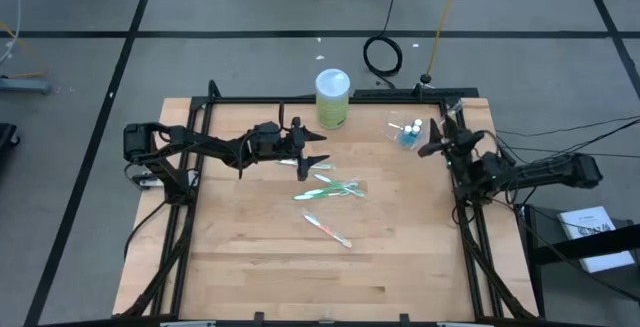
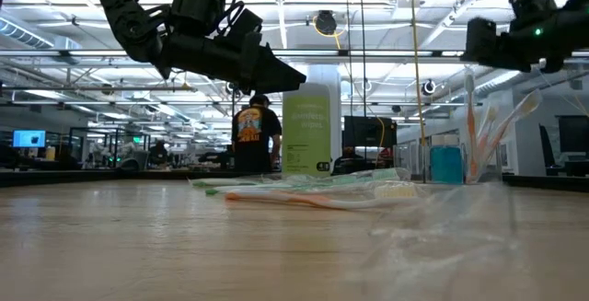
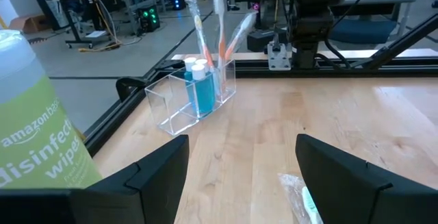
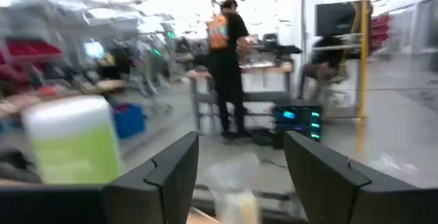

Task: Pick & Place toothbrushing station
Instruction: Put the orange toothbrush into the transparent organizer

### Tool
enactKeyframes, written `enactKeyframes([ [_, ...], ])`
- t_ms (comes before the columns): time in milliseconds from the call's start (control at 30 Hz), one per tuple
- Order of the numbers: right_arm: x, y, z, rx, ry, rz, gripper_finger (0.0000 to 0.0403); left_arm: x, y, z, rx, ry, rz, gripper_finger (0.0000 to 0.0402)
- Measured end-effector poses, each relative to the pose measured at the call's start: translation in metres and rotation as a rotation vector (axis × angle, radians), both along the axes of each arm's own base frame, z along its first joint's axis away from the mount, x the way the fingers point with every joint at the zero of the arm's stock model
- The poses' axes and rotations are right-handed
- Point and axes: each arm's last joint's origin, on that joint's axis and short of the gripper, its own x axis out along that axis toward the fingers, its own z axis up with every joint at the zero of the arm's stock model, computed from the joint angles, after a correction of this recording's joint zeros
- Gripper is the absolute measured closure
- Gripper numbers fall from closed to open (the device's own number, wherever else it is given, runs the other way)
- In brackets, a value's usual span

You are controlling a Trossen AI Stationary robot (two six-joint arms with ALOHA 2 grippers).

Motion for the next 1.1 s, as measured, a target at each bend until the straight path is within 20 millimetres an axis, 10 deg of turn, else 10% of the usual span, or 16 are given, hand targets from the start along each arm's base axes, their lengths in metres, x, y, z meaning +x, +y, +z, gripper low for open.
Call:
enactKeyframes([
  [533,0.019,0.003,0.058,-0.019,0.185,0.044,0.0319,0.000,0.000,0.000,0.001,-0.001,0.000,0.0131],
  [733,0.026,-0.004,0.045,0.002,0.320,-0.038,0.0397,0.000,0.000,0.000,0.001,-0.002,-0.001,0.0131],
  [1100,0.027,-0.017,0.017,0.109,0.340,-0.082,0.0402,0.000,0.000,0.000,-0.001,-0.001,-0.001,0.0131],
])
